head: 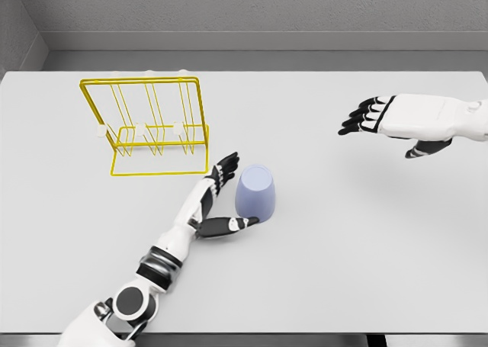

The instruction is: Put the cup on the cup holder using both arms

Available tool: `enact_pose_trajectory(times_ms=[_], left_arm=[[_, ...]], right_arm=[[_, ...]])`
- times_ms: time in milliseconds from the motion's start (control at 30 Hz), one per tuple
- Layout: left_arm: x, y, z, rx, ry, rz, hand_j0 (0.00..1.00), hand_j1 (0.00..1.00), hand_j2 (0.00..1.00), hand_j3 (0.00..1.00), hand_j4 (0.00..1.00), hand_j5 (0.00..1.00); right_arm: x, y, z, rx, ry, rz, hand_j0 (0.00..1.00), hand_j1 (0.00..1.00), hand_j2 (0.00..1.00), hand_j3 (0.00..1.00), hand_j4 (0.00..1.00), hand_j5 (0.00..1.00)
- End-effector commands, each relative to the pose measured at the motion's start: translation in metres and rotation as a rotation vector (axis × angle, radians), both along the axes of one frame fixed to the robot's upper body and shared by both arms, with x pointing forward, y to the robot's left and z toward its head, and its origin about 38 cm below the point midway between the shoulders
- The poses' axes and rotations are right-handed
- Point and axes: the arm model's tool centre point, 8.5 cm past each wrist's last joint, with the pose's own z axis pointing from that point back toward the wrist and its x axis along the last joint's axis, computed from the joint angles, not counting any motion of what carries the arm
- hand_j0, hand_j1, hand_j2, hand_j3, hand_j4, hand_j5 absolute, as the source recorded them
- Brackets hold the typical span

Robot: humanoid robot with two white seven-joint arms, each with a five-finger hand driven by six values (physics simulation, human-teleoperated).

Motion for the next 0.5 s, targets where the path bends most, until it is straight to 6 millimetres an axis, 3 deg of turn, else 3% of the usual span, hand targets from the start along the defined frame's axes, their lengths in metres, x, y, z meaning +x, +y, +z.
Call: enact_pose_trajectory(times_ms=[0, 467], left_arm=[[0.0, -0.003, 0.0, -0.004, 0.0, -0.002, 1.0, 1.0, 1.0, 1.0, 1.0, 1.0], [0.005, -0.014, 0.0, -0.022, 0.003, -0.003, 1.0, 1.0, 1.0, 1.0, 1.0, 1.0]], right_arm=[[0.0, -0.001, 0.002, 0.005, -0.001, -0.003, 1.0, 1.0, 1.0, 1.0, 1.0, 1.0], [0.0, -0.002, -0.001, -0.008, 0.009, -0.005, 1.0, 1.0, 1.0, 1.0, 1.0, 1.0]])
